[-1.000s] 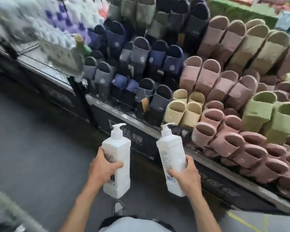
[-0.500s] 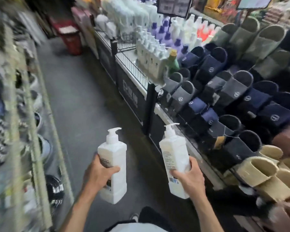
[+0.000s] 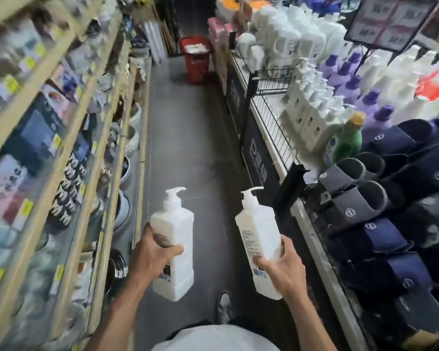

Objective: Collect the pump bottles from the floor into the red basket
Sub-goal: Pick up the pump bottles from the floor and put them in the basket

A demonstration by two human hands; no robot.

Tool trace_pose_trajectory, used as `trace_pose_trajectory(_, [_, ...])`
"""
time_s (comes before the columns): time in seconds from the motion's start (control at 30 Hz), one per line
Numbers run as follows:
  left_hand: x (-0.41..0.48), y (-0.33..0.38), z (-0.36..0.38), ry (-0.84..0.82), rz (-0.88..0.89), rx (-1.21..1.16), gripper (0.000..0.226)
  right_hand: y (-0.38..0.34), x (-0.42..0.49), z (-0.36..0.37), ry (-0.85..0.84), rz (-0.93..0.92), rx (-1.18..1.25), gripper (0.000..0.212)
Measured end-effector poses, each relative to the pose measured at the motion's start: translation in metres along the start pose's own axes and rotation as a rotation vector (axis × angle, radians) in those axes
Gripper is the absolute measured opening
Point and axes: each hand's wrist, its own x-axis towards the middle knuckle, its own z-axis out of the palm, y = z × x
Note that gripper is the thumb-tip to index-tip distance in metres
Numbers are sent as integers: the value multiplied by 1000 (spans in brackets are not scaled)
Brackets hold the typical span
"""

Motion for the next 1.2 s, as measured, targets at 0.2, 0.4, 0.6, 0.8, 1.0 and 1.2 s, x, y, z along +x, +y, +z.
trace_pose_trajectory(0.2, [44, 23, 3, 57, -39, -54, 82, -41, 68, 10, -75, -45, -12, 77])
trace_pose_trajectory(0.4, [93, 36, -5, 138, -122, -81, 75, -93, 130, 33, -124, -73, -5, 75])
trace_pose_trajectory(0.6, [182, 54, -28, 145, -120, -132, 73, -155, 200, 66, -141, -133, -33, 72])
trace_pose_trajectory(0.8, [265, 90, -55, 85, -97, -179, 81, -218, 258, 96, -97, -132, 16, 77])
trace_pose_trajectory(1.0, [340, 117, -80, 62, -48, -144, 80, -262, 316, 118, -58, -99, 88, 80])
trace_pose_trajectory(1.2, [412, 147, -86, 75, -67, -141, 79, -299, 385, 134, -57, -130, 46, 72])
